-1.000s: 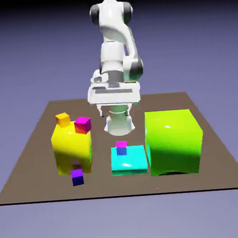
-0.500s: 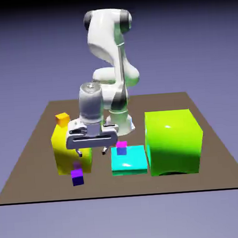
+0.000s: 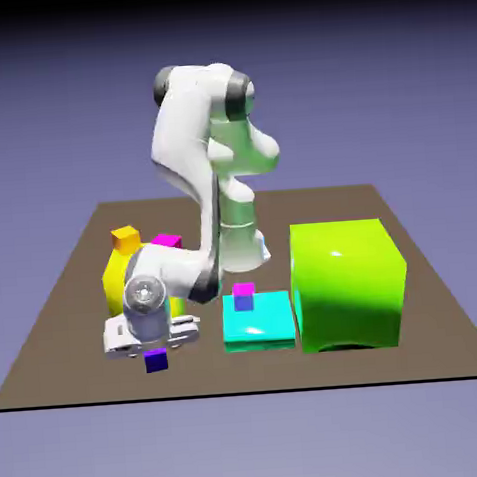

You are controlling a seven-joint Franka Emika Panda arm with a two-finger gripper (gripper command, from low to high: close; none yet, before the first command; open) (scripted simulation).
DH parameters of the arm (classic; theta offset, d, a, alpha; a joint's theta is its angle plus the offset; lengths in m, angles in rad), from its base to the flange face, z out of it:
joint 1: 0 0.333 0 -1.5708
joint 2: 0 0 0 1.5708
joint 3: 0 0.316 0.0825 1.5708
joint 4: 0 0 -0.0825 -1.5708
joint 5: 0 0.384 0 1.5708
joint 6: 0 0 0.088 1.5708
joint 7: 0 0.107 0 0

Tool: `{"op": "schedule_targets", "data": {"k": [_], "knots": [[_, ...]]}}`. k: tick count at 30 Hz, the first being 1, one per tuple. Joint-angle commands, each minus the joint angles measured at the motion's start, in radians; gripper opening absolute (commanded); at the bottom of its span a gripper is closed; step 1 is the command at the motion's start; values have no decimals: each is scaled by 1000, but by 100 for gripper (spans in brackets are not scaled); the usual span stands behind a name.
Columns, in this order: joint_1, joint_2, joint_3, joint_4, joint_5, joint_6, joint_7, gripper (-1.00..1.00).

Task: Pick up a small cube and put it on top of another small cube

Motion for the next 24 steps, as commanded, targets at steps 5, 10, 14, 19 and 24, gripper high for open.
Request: {"op": "schedule_targets", "data": {"k": [5, 10, 14, 19, 24], "knots": [[39, -101, 11, 63, 10, -163, -12, -100], [110, -273, -42, 56, 45, -323, 98, -100], [155, -418, -97, 46, 77, -456, 195, -100], [92, -599, -262, -2, 142, -610, 353, -100], [-6, -729, -423, -52, 199, -715, 482, -100]]}}
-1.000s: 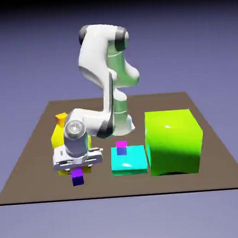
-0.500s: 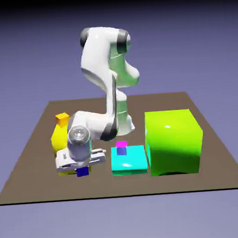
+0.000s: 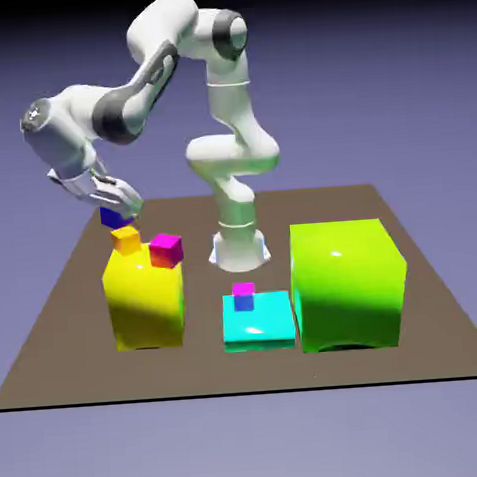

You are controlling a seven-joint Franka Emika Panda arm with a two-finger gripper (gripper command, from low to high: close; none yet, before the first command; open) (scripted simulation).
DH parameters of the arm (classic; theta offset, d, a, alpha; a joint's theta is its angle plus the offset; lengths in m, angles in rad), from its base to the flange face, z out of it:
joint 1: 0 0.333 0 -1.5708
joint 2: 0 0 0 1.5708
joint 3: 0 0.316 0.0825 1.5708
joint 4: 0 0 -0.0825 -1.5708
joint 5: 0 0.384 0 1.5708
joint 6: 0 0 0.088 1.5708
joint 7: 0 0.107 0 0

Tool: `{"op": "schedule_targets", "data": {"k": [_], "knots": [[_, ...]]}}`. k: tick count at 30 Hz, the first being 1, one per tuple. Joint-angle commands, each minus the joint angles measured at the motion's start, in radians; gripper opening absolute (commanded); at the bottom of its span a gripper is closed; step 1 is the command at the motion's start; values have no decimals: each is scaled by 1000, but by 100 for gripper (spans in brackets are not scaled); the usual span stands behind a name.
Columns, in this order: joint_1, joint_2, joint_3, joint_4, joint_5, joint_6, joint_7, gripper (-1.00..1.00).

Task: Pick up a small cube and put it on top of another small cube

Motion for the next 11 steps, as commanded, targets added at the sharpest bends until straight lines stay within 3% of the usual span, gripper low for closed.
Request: {"op": "schedule_targets", "data": {"k": [1, 8, 9, 11], "knots": [[7, 0, -1, 0, -2, 0, 0, -100], [4, -21, -1, -188, -13, 170, 8, -100], [4, -21, -1, -188, -13, 170, 8, 100], [4, -17, -1, -152, -11, 137, 7, 100]]}}
